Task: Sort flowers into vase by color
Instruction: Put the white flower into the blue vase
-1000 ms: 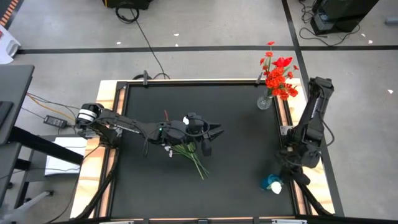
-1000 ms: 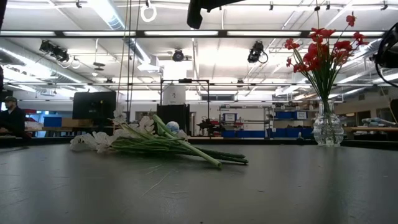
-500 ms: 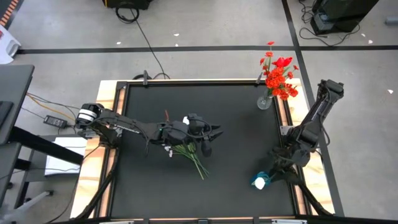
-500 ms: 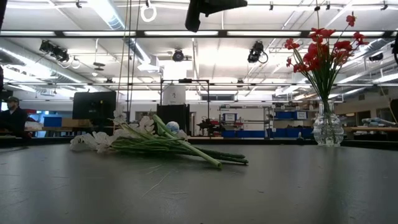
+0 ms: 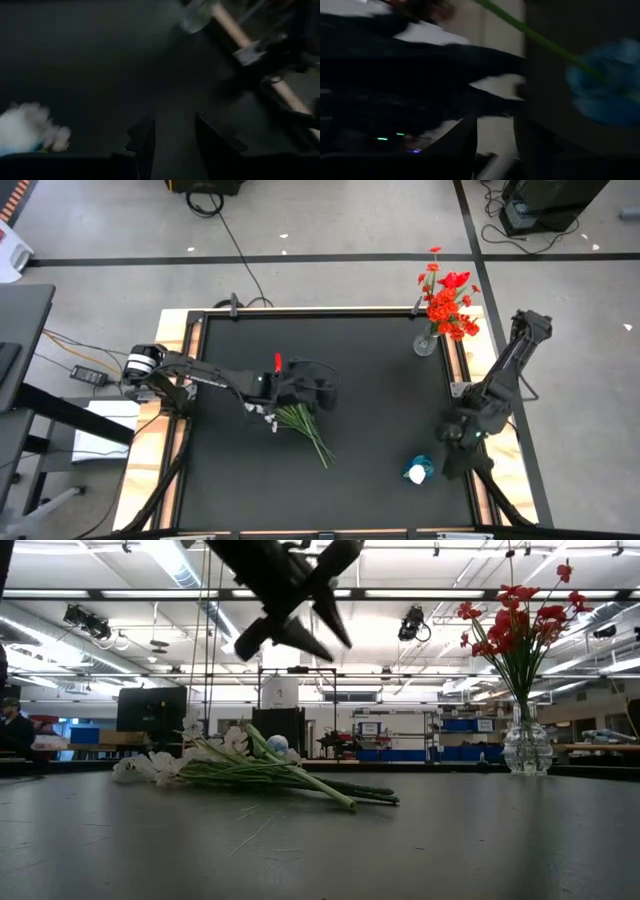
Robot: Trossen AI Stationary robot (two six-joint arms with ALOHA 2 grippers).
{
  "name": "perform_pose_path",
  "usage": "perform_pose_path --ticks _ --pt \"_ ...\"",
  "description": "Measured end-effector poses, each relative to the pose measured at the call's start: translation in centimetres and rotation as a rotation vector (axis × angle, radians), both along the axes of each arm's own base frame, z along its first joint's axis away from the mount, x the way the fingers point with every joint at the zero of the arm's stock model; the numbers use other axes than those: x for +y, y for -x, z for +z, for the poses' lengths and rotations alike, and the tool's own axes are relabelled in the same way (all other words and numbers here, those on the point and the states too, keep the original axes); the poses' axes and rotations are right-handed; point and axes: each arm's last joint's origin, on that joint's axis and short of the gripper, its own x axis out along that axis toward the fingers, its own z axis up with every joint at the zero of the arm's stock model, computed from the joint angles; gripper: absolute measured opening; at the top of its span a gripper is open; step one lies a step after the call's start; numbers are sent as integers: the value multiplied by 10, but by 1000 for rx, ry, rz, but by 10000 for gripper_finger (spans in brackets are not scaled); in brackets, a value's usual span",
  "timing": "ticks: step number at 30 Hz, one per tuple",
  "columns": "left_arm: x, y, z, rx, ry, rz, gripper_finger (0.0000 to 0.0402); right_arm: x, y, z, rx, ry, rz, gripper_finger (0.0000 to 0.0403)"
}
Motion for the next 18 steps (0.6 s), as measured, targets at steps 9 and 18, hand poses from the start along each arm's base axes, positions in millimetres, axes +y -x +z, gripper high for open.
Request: perform_pose_path --ticks 9,18 --pt "-16 16 -23 140 286 115 144 -18 4 41 -321 -272 -236 137" --pt "-9 26 -39 256 317 290 144 -49 15 87 -839 -389 -596 137"
